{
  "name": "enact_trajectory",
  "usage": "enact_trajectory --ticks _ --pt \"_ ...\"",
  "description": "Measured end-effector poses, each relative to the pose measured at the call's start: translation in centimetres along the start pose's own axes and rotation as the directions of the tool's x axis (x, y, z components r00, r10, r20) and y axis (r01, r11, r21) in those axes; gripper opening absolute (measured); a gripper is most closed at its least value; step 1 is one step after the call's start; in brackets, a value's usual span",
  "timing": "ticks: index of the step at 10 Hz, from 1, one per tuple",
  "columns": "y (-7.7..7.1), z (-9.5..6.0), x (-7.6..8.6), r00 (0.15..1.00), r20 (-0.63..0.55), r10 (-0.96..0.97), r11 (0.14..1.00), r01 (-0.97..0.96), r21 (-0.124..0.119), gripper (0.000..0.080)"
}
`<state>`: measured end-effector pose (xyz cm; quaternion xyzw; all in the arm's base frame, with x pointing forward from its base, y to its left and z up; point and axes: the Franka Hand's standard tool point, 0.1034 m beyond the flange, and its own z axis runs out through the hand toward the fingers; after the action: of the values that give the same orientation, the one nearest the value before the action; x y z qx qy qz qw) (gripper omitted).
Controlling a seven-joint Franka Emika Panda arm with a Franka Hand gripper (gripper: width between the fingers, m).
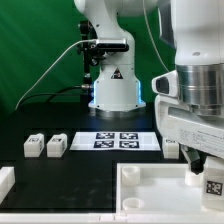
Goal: Assemble one leg
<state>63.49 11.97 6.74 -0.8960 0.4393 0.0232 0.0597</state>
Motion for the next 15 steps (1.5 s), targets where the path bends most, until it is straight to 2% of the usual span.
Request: enact_trajectory --ticks 1,2,3,4,5,6,9,10,11,12,13,14,15 --pt "0.0 -1.0 1.2 0.917 -0.008 -0.399 0.916 0.398 -0.046 0.0649" --pt "-0.2 -1.4 1.8 0.775 -0.008 -0.632 0.774 0.631 -0.05 0.0649" --pt "-0.2 -1.1 1.5 0.835 -0.007 -0.551 0.834 0.55 -0.047 0.0649" --pt "-0.1 -1.1 1.5 0.845 -0.008 -0.535 0.844 0.534 -0.047 0.0518" --pt "-0.2 -1.1 1.4 0.913 -0.013 -0.407 0.913 0.407 -0.043 0.0379" --pt "-0.2 -1.1 1.4 0.951 -0.018 -0.308 0.951 0.307 -0.042 0.0291" --pt "0.1 -1.0 1.5 0.999 -0.026 -0.037 0.998 0.036 -0.043 0.0291" --pt "0.4 -1.0 1.6 0.987 -0.026 0.156 0.987 -0.157 -0.036 0.0291" --pt "0.5 -1.0 1.3 0.928 -0.033 0.372 0.927 -0.373 -0.034 0.0291" --pt "0.5 -0.9 0.8 0.822 -0.02 0.57 0.821 -0.57 -0.025 0.0291" --pt "0.4 -0.9 0.6 0.674 -0.017 0.739 0.673 -0.739 -0.025 0.0291" --pt "0.5 -1.0 0.6 0.565 -0.012 0.825 0.564 -0.825 -0.016 0.0291" --pt "0.5 -1.0 0.6 0.561 -0.012 0.828 0.56 -0.828 -0.017 0.0291"
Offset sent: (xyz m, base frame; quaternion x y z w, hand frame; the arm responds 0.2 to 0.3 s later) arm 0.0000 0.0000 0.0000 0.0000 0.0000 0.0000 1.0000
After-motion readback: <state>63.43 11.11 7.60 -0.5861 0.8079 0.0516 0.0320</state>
